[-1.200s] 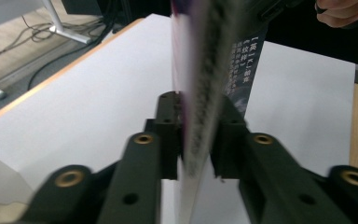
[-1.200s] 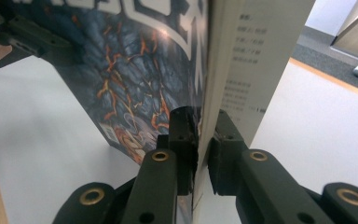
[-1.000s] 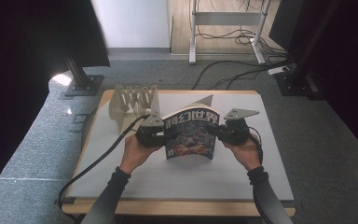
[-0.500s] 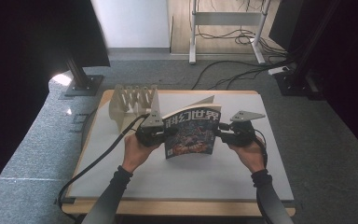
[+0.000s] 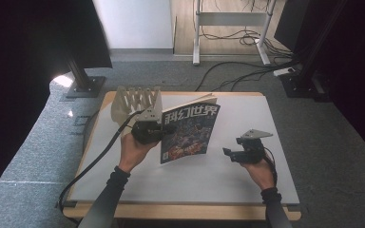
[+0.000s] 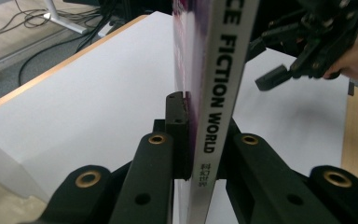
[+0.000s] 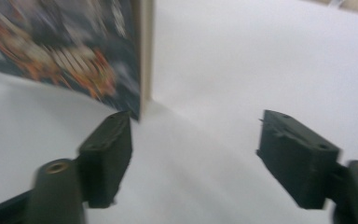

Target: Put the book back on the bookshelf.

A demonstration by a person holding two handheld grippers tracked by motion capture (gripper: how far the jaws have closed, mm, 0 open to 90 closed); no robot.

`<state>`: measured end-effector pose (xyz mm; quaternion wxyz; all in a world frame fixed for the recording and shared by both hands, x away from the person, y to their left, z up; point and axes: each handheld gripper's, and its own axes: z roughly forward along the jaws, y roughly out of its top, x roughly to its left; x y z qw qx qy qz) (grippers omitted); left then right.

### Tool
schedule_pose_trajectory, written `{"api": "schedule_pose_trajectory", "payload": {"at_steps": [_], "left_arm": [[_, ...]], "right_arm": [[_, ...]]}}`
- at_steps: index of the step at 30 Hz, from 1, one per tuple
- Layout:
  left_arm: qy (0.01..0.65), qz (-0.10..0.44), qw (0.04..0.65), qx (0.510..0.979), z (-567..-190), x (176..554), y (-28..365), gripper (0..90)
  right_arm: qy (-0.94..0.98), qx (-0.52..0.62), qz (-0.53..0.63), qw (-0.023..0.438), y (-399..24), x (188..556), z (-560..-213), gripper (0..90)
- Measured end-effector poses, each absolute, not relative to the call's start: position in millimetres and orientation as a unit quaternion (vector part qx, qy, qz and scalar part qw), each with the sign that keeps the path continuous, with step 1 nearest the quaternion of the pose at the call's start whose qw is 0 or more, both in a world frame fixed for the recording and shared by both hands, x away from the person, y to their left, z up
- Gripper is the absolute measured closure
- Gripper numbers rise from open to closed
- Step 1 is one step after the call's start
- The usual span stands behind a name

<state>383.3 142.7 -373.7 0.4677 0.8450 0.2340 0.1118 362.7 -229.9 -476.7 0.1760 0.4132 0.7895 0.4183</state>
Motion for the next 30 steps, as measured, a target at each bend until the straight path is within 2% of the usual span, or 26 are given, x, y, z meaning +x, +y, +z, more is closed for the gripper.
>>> {"api": "schedule_pose_trajectory", "payload": {"at_steps": [6, 10, 17, 30], "left_arm": [[0.243, 0.116, 0.46, 0.846, -363.4, 382.1, 153.2, 82.8], [0.248, 0.122, 0.456, 0.846, -356.7, 379.7, 160.2, 82.9], [0.264, 0.127, 0.461, 0.837, -342.7, 375.4, 175.7, 82.8], [0.303, 0.156, 0.456, 0.822, -316.6, 369.0, 209.7, 82.8]], "right_arm": [[0.788, 0.431, 0.406, 0.171, -231.4, 356.6, -500.3, 12.9], [0.782, 0.446, 0.397, 0.178, -232.4, 353.0, -514.1, 11.7], [0.778, 0.463, 0.381, 0.187, -234.9, 350.2, -532.8, 2.2], [0.792, 0.465, 0.343, 0.2, -228.0, 351.5, -536.7, 3.0]]}}
